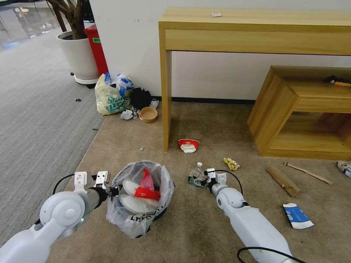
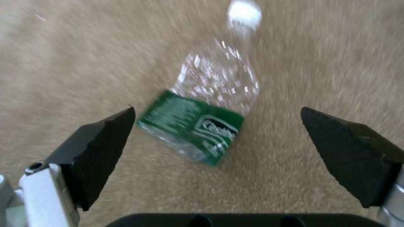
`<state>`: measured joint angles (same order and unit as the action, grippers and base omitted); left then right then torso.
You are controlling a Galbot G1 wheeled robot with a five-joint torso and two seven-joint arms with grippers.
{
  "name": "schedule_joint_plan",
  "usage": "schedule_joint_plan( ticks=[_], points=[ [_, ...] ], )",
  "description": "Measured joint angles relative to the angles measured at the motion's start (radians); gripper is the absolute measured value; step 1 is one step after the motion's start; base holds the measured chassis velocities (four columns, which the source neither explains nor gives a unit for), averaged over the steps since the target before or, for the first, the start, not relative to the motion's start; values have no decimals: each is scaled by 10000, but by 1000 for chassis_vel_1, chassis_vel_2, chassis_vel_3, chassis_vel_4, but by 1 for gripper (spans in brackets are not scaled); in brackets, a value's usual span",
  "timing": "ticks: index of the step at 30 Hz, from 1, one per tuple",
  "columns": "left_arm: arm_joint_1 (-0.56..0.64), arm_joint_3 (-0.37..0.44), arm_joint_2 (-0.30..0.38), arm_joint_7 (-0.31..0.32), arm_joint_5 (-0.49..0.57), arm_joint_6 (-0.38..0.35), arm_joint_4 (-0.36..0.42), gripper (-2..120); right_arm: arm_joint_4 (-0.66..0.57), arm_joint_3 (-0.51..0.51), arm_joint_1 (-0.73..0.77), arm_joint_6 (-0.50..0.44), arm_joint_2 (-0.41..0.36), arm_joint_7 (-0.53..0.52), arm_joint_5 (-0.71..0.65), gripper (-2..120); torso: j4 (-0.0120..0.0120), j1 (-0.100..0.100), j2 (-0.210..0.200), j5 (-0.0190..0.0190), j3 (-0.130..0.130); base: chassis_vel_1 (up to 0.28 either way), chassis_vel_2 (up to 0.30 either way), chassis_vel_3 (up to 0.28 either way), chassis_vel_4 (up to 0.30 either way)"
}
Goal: Pick up the trash bin and place the garbage on the floor into it.
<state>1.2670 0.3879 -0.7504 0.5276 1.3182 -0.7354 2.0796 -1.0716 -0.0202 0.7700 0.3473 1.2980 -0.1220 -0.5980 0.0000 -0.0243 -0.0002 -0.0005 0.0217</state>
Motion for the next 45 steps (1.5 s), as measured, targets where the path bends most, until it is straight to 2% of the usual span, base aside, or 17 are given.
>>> schedule_joint_plan(
  ticks=[6,19,23,29,31,32,34,37,44,45],
  points=[
    [10,-47,-62,-27,-37,0,-65,0,2025,154,-1070,84,701,327,-178,100,1,0,0,3,1,0,0,0,0],
    [-18,-21,-101,-240,-161,0,-164,0,3562,208,-1808,352,1398,628,-323,100,-1,0,0,0,0,0,0,0,0],
    [-16,-3,-103,-272,-174,0,-174,0,4020,179,-1957,146,1595,767,-204,99,-2,1,1,-2,-1,0,0,0,0],
    [4,38,-99,-349,-226,0,-186,0,4011,139,-1941,58,1599,787,-99,82,-7,2,2,-3,-2,0,0,0,0],
    [6,39,-99,-360,-238,0,-188,0,4003,139,-1936,55,1597,787,-91,82,-7,2,1,-3,-2,0,0,0,0],
    [11,40,-99,-384,-262,0,-190,0,3986,138,-1922,45,1591,789,-67,76,-7,2,2,-4,-2,0,0,0,0],
    [12,41,-99,-389,-268,0,-191,0,3981,136,-1917,40,1589,791,-60,72,-6,2,1,-5,-1,0,0,0,0],
    [19,43,-104,-444,-326,0,-193,0,3918,110,-1846,-15,1579,776,12,59,-6,2,2,-4,-2,0,0,0,0],
    [0,54,-92,-487,-337,0,-191,0,3820,76,-1742,-147,1520,724,242,43,-5,2,2,-1,-1,0,0,0,0],
    [15,55,-109,-496,-354,0,-189,0,3808,80,-1717,-212,1505,725,323,36,6,2,2,6,0,0,0,0,0]
  ],
)
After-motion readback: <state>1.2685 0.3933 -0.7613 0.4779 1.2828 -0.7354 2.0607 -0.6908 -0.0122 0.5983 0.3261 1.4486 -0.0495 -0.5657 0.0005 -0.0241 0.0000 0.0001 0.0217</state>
